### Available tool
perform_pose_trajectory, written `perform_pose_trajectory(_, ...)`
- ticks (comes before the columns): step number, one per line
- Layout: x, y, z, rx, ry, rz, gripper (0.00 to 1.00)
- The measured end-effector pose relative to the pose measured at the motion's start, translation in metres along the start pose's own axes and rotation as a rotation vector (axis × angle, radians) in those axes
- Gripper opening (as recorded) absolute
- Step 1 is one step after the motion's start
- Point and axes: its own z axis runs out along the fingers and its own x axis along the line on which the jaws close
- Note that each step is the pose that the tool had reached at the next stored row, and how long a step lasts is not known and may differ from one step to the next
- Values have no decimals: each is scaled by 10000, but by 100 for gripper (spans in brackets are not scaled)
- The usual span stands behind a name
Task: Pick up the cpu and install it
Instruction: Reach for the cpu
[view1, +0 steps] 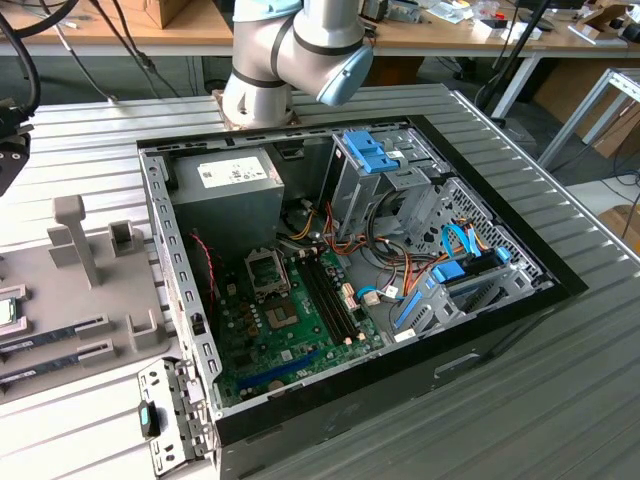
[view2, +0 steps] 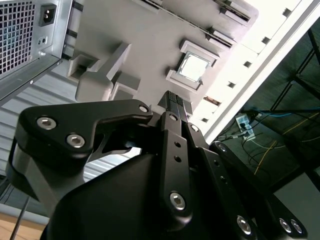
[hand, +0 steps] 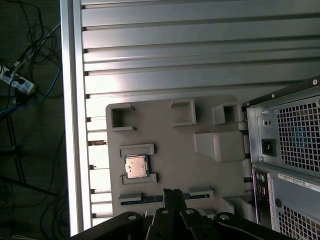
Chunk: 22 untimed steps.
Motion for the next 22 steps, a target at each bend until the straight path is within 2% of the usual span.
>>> perform_pose_trajectory(22,87,-8,37,0,0,0,11)
